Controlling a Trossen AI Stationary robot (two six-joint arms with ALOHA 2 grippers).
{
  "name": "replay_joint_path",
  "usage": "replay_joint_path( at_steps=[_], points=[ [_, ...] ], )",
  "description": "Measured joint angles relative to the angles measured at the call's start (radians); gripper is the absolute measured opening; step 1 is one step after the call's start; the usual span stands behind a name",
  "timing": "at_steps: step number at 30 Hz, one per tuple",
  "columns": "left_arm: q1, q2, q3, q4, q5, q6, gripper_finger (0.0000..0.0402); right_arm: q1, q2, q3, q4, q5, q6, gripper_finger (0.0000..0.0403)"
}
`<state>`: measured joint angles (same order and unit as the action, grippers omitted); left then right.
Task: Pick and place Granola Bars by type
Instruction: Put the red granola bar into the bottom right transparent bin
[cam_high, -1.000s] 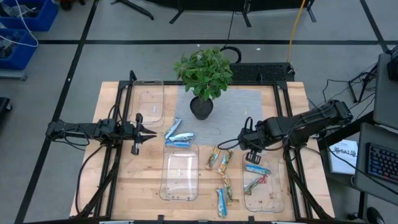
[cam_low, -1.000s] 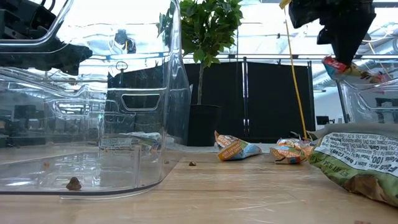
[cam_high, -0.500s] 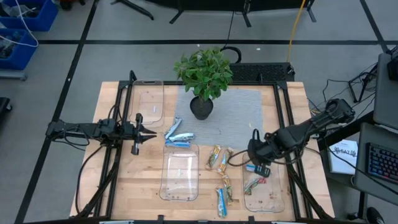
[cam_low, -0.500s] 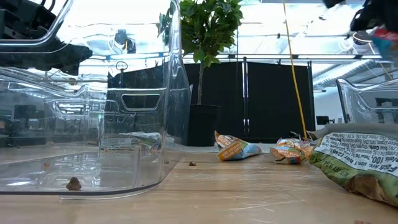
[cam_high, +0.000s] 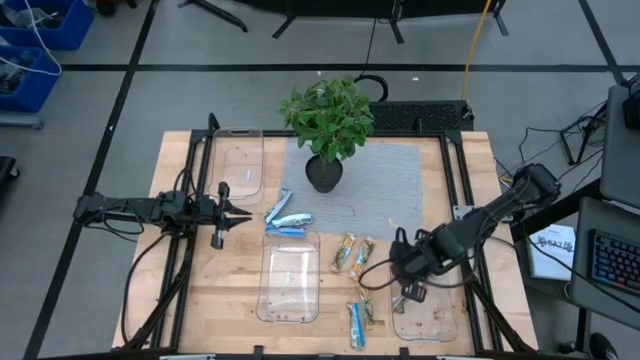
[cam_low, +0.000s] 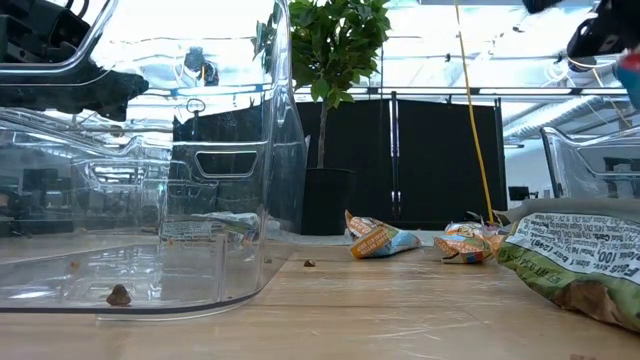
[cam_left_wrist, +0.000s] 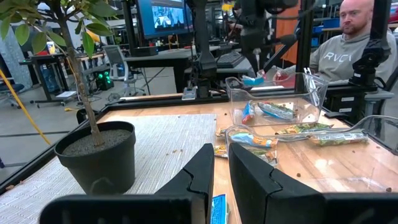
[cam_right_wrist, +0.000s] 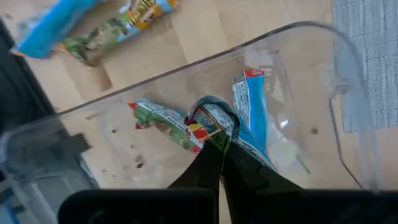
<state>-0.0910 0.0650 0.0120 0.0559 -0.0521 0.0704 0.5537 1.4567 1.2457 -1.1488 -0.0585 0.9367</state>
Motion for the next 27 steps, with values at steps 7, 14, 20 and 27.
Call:
replay_joint_path(
  at_steps=[7,14,20,27],
  points=[
    [0.000,0.000,0.000,0.000,0.000,0.000,0.0058,0.000,0.044,-0.117,0.100,-0.044,0.005,0.0000],
    [0.000,0.000,0.000,0.000,0.000,0.000,0.0058,-0.002,0.039,-0.311,0.327,-0.046,0.035,0.0000],
    [0.000,0.000,0.000,0.000,0.000,0.000,0.0058,-0.003,0.033,-0.362,0.328,0.007,0.041,0.0003],
    [0.000,0.000,0.000,-0.001,0.000,0.000,0.0058,-0.002,0.009,-0.366,0.379,-0.019,0.054,0.0053]
  ],
)
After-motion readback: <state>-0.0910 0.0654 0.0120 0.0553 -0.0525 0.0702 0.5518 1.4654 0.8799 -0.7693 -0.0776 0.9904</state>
